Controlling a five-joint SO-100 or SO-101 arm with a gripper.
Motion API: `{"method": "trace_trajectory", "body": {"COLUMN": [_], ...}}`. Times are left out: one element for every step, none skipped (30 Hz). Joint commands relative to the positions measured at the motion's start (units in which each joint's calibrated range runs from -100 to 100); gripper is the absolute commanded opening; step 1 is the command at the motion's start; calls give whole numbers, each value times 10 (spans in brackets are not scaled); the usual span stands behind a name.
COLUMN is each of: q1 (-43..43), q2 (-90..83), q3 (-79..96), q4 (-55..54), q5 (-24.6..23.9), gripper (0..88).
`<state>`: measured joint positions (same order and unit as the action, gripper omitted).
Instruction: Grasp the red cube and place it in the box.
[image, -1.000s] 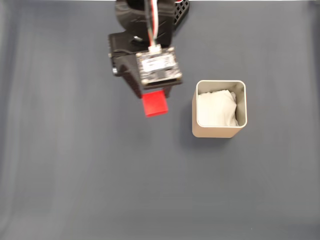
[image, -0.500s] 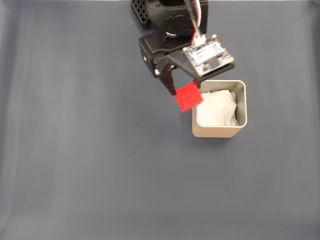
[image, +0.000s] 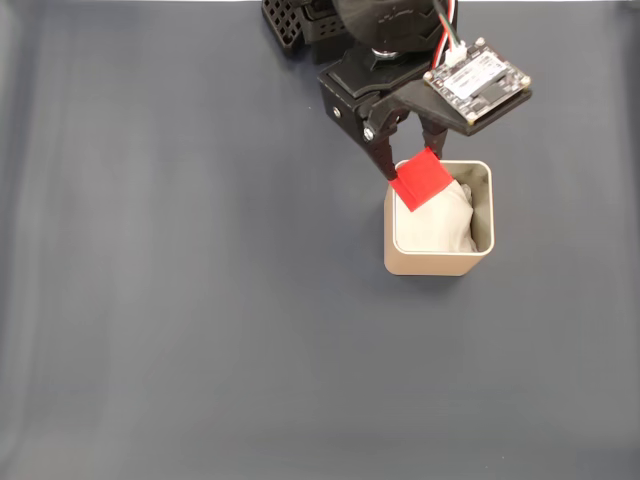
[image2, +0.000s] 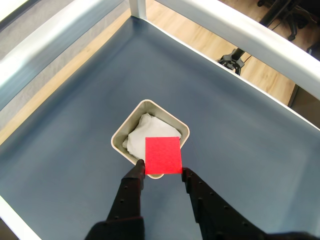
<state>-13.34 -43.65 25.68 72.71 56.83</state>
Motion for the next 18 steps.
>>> {"method": "trace_trajectory", "body": {"q1": [-7,-8,-8,-8,-9,-10,-12,-13,-14,-15,-15,-16,-17,-17,-17,-17,-17,-18], "q2": [-15,-15,-15,-15,-15,-15,-15,-15,-14,-13,-11,-7,-3,1,5,9,12,15], "q3": [-15,-16,-17,-18,-18,-19,-20,-21,-21,-22,-24,-26,-30,-33,-36,-40,-44,-48], "q4": [2,2,2,2,2,2,2,0,-1,-2,-3,-3,-4,-5,-6,-7,-8,-9], "q5": [-1,-1,0,0,0,0,0,0,0,0,0,-1,-1,-2,-3,-3,-4,-4], "gripper": [2,2,2,2,2,2,2,2,2,2,2,2,2,2,2,2,2,2]}}
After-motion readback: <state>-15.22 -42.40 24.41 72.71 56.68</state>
